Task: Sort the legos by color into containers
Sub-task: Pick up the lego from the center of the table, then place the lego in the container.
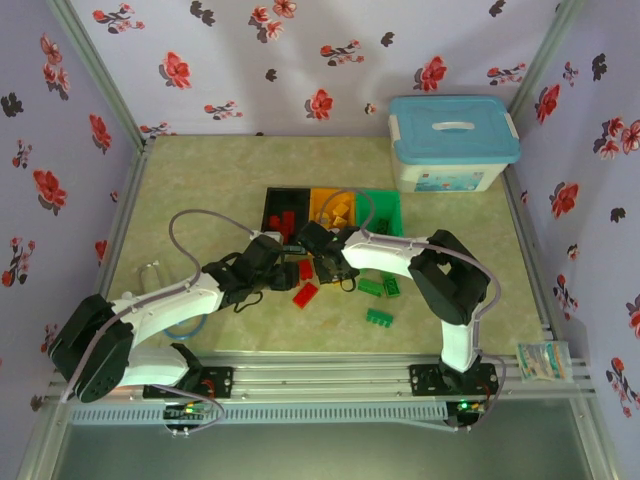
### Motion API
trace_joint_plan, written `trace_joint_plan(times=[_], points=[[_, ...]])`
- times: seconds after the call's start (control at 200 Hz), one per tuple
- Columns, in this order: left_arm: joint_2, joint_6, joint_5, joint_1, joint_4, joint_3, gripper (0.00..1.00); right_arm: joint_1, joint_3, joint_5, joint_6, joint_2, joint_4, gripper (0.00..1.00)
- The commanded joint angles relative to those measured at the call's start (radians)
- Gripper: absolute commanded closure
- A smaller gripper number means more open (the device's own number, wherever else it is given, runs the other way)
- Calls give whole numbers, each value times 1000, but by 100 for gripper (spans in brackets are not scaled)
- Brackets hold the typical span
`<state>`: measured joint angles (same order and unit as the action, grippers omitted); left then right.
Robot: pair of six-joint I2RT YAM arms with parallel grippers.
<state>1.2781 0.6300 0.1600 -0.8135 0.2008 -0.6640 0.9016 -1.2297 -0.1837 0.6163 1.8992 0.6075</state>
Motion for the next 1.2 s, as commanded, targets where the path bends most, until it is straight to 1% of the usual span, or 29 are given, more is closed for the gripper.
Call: trace_joint_plan(times=[0.0,0.105,0.23,0.375,0.53,0.68,0.935,0.97,0.995,1.02,1.075,1.115,1.145,1.195], points=[[-2,3,-2,0,-11,-8,31,6,-1,9,22,2,9,61],[-3,2,-2,0,-11,-7,31,6,-9,1,14,-23,14,70],[-6,2,-2,0,-12,-2,31,5,-46,-29,-15,-66,45,73],[-13,2,-2,0,-11,0,31,-15,-121,-67,-67,-109,85,73],[-28,2,-2,0,-6,6,31,-91,-205,-49,-115,-118,95,73],[-44,9,0,0,-5,16,31,-163,-286,-1,-132,-71,84,72],[-84,5,8,0,11,30,31,-209,-424,24,-153,35,106,71],[-88,6,9,0,12,31,31,-210,-440,27,-154,44,111,69],[-90,6,10,0,11,33,31,-210,-451,30,-157,49,114,66],[-91,7,10,0,10,34,31,-210,-461,33,-158,51,118,60],[-94,9,9,1,9,34,31,-209,-467,34,-158,51,118,43],[-94,9,10,-1,9,35,31,-208,-465,32,-158,42,115,34],[-91,7,10,-1,7,35,31,-208,-460,30,-158,34,112,31],[-89,8,9,-1,8,34,31,-208,-443,27,-158,15,105,30]])
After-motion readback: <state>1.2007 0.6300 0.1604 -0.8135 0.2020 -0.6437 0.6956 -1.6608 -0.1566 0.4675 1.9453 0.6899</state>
